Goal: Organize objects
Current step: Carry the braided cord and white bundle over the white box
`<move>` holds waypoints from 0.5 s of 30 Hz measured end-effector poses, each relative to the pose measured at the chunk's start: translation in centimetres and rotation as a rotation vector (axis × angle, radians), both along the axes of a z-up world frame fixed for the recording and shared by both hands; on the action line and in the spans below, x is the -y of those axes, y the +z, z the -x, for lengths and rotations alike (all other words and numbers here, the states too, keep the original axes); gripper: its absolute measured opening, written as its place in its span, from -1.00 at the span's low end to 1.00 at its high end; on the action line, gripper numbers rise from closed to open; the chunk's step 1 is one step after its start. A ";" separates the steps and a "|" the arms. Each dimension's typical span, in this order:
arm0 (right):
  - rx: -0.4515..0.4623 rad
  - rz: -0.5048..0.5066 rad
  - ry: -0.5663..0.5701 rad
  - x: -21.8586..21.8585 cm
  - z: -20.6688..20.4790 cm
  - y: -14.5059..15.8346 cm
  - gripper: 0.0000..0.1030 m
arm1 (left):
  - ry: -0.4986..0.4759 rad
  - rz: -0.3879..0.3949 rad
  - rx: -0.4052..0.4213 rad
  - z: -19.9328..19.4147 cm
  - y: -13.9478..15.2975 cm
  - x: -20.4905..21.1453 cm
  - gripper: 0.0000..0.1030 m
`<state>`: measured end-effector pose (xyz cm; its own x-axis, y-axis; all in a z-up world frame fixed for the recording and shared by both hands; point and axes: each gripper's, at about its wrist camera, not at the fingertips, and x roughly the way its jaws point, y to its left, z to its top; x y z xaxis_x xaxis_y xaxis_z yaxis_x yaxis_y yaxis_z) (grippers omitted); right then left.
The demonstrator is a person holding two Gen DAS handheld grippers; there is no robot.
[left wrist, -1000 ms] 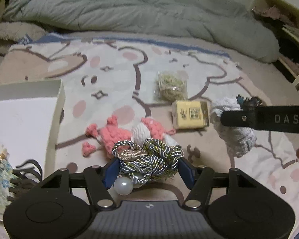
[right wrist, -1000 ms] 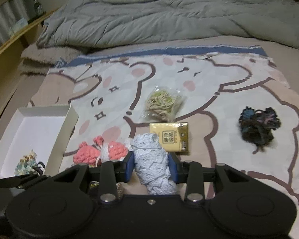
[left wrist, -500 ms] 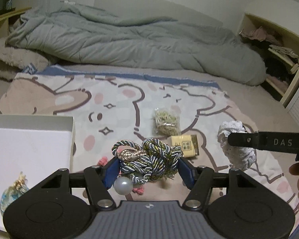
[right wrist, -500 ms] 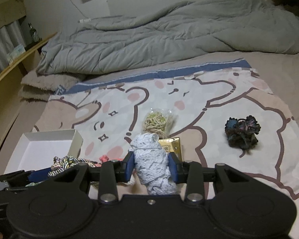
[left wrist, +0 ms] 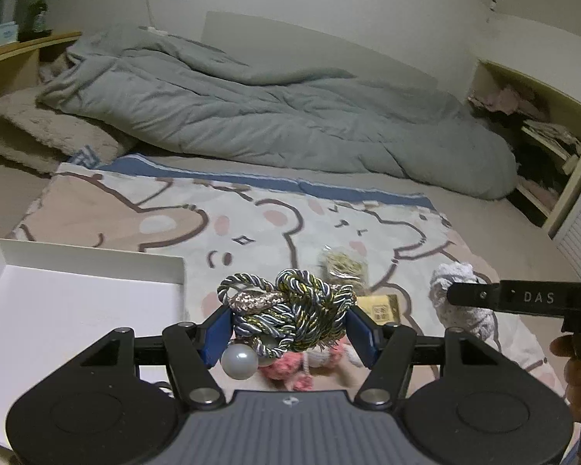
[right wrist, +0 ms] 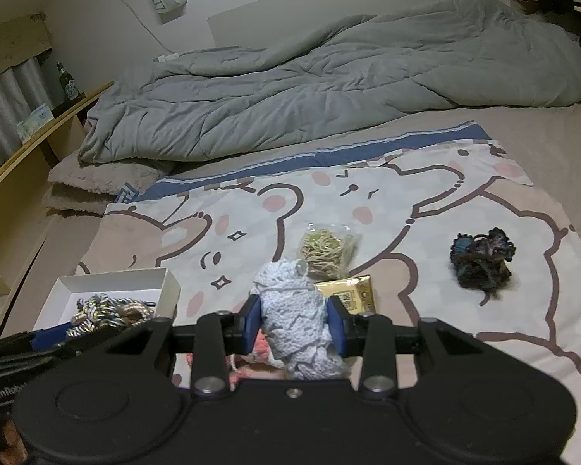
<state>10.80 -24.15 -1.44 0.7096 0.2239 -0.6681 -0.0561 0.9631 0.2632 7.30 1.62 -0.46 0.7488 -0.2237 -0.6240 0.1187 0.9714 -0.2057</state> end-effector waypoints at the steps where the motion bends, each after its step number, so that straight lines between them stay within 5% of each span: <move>1: 0.000 -0.004 -0.001 -0.2 0.0 0.0 -0.27 | 0.010 0.001 0.001 0.1 0.1 -0.6 0.25; 15: 0.005 -0.015 0.071 -6.2 -0.6 0.1 -0.27 | 0.146 0.010 -0.015 1.3 0.5 -9.5 0.25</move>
